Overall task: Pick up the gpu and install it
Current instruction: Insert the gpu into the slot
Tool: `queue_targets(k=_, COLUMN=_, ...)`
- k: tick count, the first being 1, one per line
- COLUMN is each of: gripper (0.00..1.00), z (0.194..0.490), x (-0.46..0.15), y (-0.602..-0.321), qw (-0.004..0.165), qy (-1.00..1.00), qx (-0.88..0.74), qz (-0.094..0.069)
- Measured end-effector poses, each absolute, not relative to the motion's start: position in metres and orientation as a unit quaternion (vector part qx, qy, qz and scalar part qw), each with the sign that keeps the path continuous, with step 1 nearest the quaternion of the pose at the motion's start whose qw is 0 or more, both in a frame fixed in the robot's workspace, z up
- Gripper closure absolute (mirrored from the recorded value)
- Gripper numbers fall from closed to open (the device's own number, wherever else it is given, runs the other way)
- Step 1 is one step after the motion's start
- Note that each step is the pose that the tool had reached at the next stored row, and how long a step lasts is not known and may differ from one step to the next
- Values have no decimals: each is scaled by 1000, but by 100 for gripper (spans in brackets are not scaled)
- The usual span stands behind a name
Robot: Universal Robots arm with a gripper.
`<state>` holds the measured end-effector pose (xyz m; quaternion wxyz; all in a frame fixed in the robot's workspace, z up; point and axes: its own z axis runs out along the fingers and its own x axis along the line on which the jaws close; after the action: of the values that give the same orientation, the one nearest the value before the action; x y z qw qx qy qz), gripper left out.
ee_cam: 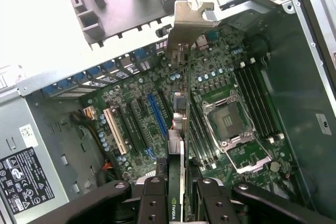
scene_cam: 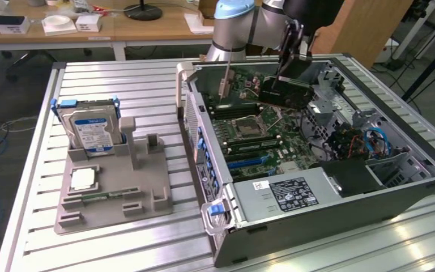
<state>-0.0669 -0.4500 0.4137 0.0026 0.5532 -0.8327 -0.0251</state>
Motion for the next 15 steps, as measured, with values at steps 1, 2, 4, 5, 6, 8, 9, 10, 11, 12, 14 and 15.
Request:
queue_targets(k=1, gripper=74, z=414, x=-67, y=-450, qw=3, qy=-831, qx=556, qz=-25)
queue_targets(k=2, gripper=74, z=414, x=-67, y=-450, qw=3, qy=-828, qx=560, qz=-25)
queue_targets(k=4, gripper=74, z=414, x=-67, y=-450, qw=3, qy=-824, qx=566, qz=-25)
queue_targets(k=5, gripper=74, z=414, x=-67, y=-450, qw=3, qy=-822, qx=569, qz=-25)
queue_targets(k=6, gripper=74, z=414, x=-67, y=-450, qw=3, qy=-819, qx=573, qz=-25)
queue_targets(k=8, gripper=74, z=414, x=-67, y=-450, qw=3, qy=-815, qx=579, qz=-25)
queue_targets(k=9, gripper=74, z=414, x=-67, y=-450, qw=4, qy=-813, qx=582, qz=-25)
queue_targets(k=10, gripper=74, z=414, x=-67, y=-450, qw=4, qy=-810, qx=586, qz=-25)
queue_targets(k=11, gripper=74, z=414, x=-67, y=-450, qw=4, qy=-808, qx=589, qz=-25)
queue_targets(k=12, gripper=74, z=414, x=-67, y=-450, qw=4, qy=-805, qx=592, qz=-25)
queue_targets(k=14, gripper=74, z=414, x=-67, y=-450, qw=4, qy=-800, qx=599, qz=-25)
queue_targets(k=15, gripper=74, z=414, x=-67, y=-450, qw=4, qy=-797, qx=603, qz=-25)
